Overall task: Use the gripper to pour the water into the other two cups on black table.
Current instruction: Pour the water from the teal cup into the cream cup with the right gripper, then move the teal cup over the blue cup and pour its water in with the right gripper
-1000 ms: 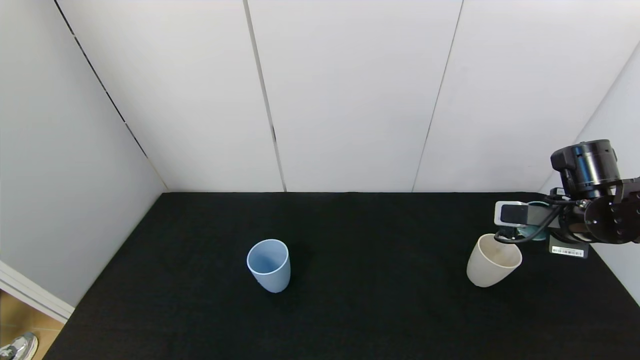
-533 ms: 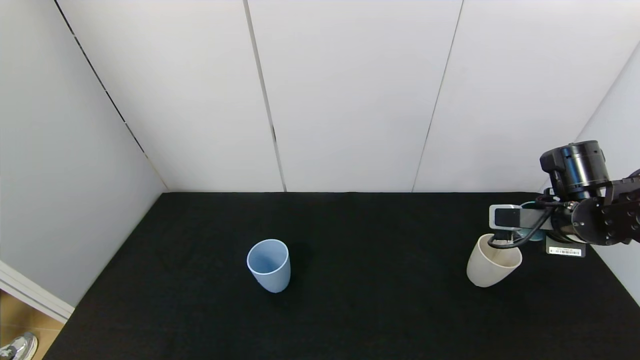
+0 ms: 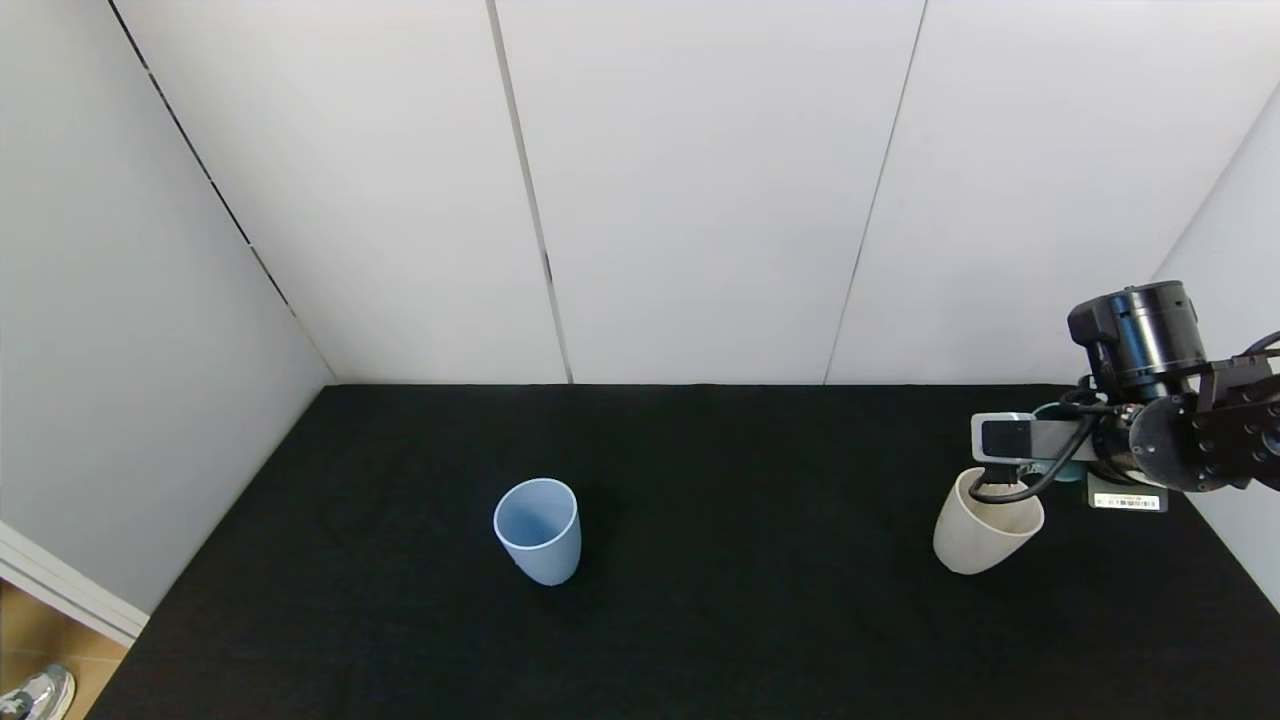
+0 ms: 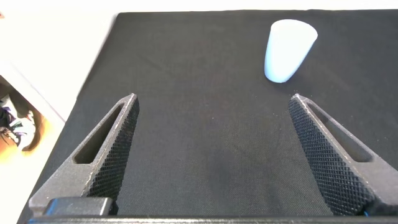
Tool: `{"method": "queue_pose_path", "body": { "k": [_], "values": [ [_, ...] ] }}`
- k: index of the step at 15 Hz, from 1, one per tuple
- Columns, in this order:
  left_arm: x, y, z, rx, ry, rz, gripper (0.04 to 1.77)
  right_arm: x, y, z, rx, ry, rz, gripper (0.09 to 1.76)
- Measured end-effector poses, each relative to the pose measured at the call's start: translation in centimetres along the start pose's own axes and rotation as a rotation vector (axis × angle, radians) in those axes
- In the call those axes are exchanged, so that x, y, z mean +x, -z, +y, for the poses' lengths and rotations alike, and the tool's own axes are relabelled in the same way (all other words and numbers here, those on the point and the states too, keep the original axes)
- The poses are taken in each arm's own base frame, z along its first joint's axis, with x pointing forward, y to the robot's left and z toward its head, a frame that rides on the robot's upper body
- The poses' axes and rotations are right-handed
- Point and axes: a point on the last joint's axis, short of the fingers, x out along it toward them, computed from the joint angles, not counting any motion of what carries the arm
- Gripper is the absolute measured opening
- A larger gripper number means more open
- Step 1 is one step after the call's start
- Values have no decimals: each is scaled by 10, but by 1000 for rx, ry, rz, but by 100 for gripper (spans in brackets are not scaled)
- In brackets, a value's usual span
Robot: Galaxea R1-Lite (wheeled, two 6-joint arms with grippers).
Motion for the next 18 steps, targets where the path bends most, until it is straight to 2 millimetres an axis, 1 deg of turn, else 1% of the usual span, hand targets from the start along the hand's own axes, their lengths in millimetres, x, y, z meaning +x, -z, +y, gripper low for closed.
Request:
{"method": "queue_pose_path", "body": {
  "k": [4, 8, 10, 13, 15, 17, 18],
  "values": [
    [0, 0, 0, 0, 0, 0, 172, -3, 2, -1, 30, 1, -33, 120],
    [0, 0, 0, 0, 0, 0, 172, -5, 7, 3, 188, -53, -150, 120],
    [0, 0, 0, 0, 0, 1, 172, -9, 9, 3, 241, -65, -194, 120],
    [0, 0, 0, 0, 0, 0, 172, -16, 10, 0, 364, -98, -297, 120],
    [0, 0, 0, 0, 0, 0, 172, -23, 14, -7, 392, -75, -323, 120],
    [0, 0, 0, 0, 0, 0, 172, -32, 17, -19, 421, -30, -351, 120],
    [0, 0, 0, 0, 0, 0, 172, -37, 15, -23, 444, -21, -377, 120]
  ]
}}
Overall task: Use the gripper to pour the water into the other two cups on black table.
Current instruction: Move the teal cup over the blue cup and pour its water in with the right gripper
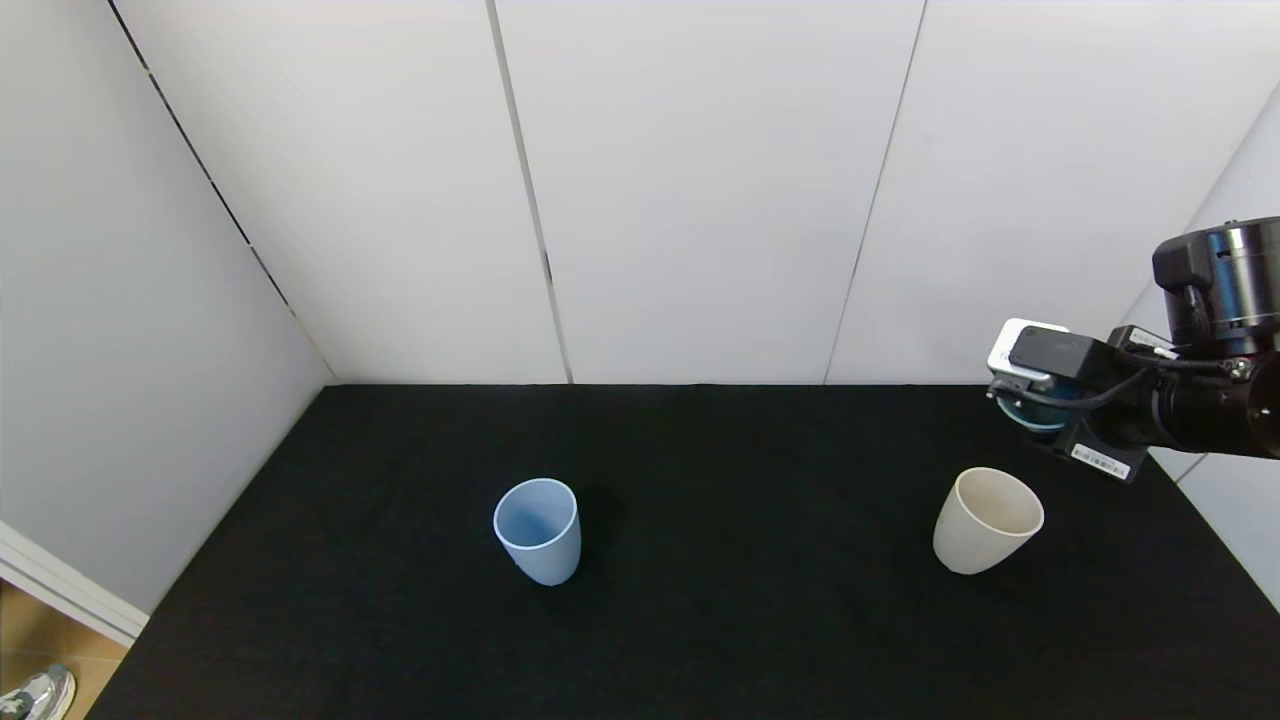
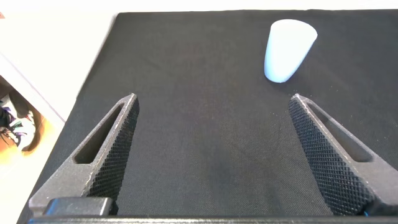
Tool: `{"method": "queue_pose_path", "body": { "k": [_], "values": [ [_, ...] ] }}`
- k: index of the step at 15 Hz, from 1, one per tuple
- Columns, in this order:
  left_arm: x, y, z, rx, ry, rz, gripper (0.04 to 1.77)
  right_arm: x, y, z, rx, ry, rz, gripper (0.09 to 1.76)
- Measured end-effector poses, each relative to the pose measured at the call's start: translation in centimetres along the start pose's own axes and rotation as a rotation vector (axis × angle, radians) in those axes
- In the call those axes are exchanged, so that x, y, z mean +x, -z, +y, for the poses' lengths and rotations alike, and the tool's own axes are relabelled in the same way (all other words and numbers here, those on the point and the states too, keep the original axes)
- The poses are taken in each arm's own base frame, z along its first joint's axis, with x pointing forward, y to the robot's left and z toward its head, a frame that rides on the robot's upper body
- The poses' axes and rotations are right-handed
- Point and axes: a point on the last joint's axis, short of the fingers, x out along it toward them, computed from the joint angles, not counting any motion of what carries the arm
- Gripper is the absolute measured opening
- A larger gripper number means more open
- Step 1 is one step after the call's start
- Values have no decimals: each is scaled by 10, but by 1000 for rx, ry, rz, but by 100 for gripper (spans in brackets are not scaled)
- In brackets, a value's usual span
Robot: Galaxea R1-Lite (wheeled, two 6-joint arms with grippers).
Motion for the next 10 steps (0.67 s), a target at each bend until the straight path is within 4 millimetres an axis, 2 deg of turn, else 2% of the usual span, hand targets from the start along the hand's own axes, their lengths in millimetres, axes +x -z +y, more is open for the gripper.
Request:
{"method": "queue_pose_path", "body": {
  "k": [3, 6, 10],
  "values": [
    [0, 0, 0, 0, 0, 0, 172, -11, -24, 7, 58, -15, -90, 120],
    [0, 0, 0, 0, 0, -1, 172, -28, -60, 16, 98, -82, -175, 120],
    [0, 0, 0, 0, 0, 0, 172, -53, -128, 35, 250, -197, -325, 120]
  ]
}}
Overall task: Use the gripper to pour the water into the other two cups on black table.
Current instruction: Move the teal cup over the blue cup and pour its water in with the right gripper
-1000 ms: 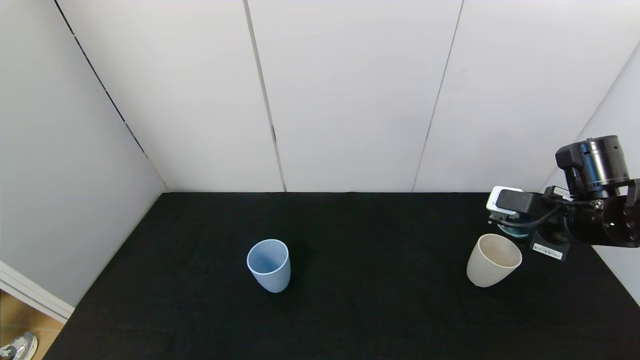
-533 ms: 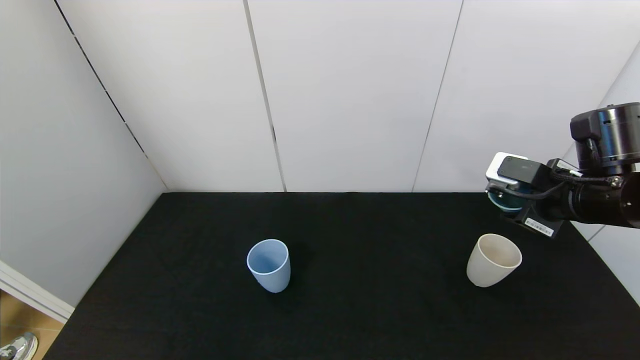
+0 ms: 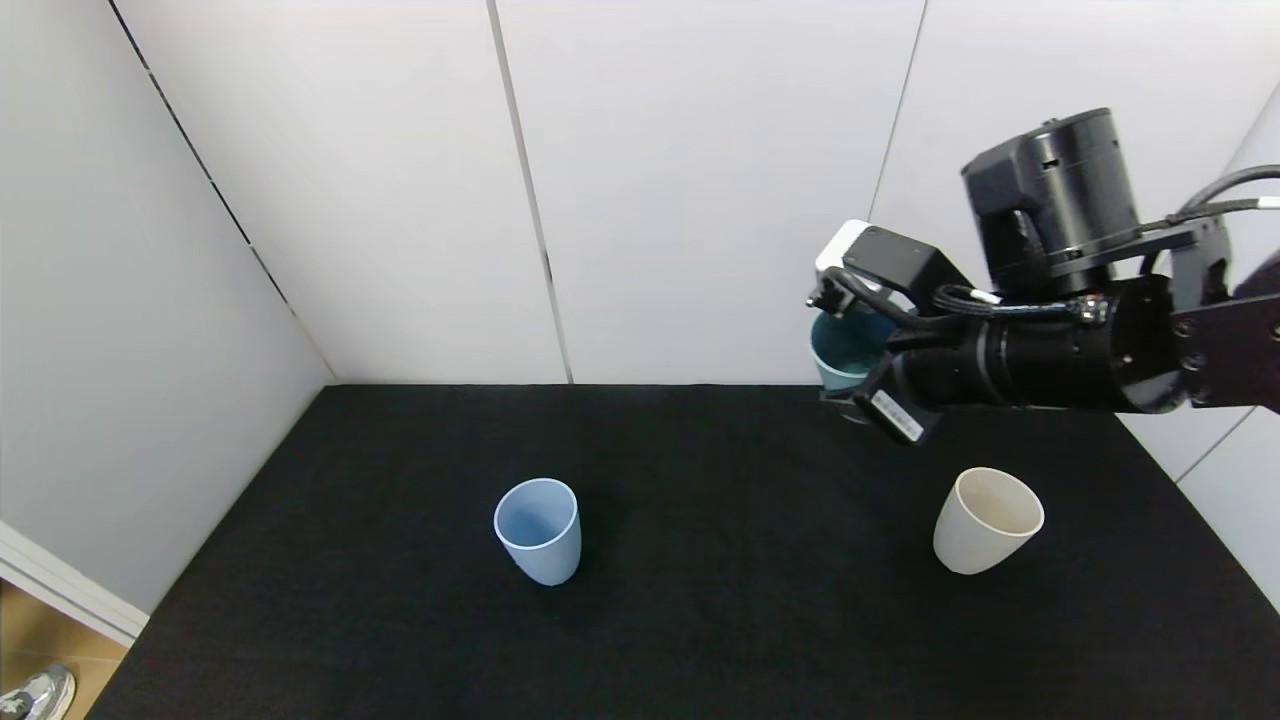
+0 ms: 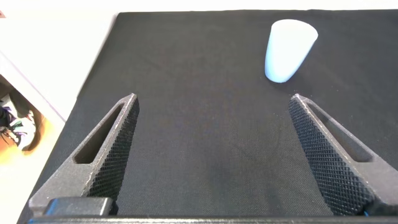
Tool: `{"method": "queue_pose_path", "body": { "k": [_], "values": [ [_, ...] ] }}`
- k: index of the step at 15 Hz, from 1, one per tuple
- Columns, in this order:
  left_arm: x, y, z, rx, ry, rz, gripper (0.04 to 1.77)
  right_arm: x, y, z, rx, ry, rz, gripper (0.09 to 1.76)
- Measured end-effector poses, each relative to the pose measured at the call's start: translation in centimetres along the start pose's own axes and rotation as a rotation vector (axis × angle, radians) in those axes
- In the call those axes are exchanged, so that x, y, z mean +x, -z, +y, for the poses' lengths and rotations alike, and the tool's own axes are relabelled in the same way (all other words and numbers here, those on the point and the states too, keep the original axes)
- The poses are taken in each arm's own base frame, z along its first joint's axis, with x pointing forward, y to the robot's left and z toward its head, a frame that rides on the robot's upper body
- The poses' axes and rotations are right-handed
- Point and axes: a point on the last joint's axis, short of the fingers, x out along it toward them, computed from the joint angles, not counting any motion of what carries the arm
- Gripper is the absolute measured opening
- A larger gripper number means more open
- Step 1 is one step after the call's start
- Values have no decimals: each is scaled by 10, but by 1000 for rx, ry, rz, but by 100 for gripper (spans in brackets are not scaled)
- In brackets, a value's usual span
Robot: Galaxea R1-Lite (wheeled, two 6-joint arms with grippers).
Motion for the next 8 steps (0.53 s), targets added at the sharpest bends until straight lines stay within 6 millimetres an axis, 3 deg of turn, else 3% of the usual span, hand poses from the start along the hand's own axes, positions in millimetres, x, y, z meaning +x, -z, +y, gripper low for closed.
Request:
{"method": "queue_pose_path", "body": {
  "k": [3, 8],
  "values": [
    [0, 0, 0, 0, 0, 0, 172, 15, -38, 34, 19, -72, -80, 120],
    [0, 0, 0, 0, 0, 0, 172, 45, -73, 94, -51, -166, -101, 120]
  ]
}}
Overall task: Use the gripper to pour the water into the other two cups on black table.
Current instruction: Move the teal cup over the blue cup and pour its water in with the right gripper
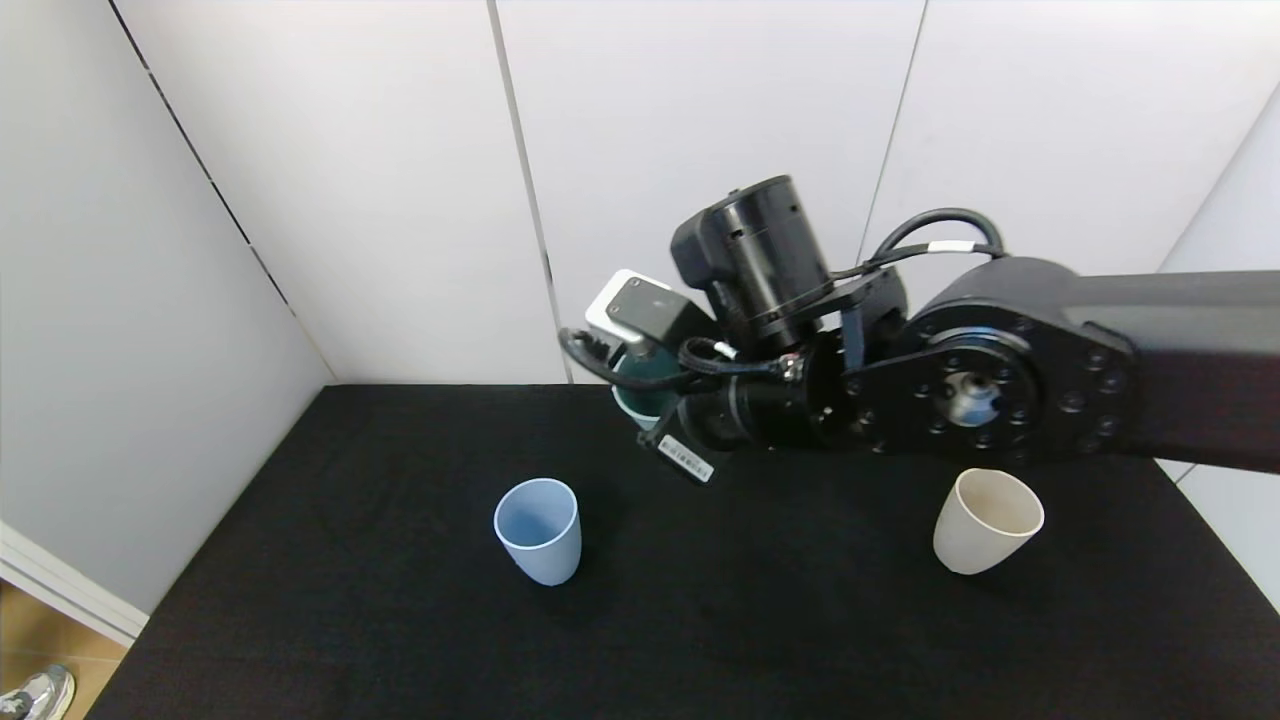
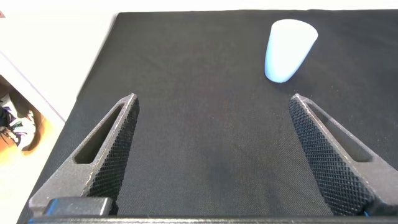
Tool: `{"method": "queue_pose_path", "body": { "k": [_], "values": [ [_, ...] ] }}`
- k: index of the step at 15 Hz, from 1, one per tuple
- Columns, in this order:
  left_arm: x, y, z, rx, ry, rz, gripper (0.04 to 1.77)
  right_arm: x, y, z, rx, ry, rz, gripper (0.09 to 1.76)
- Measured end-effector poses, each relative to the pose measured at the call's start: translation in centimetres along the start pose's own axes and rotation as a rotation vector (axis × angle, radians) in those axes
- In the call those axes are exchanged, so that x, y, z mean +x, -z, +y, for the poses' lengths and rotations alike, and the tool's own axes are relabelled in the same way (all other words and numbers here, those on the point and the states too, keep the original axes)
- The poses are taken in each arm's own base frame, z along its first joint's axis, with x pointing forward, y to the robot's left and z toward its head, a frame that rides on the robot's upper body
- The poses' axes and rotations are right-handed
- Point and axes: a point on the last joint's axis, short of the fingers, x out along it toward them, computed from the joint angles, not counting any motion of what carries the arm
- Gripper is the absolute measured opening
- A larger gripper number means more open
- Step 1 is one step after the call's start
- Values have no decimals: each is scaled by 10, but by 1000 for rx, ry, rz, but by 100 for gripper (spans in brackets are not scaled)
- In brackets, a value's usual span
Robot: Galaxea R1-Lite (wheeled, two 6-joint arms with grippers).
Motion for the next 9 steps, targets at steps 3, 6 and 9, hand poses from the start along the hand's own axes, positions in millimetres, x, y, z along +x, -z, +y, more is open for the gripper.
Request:
{"method": "queue_pose_path", "body": {
  "k": [3, 6, 9],
  "values": [
    [0, 0, 0, 0, 0, 0, 172, 25, -8, 25, -50, 62, 41, 120],
    [0, 0, 0, 0, 0, 0, 172, 48, -8, 42, -160, 167, 123, 120],
    [0, 0, 0, 0, 0, 0, 172, 65, -3, 66, -252, 210, 188, 120]
  ]
}}
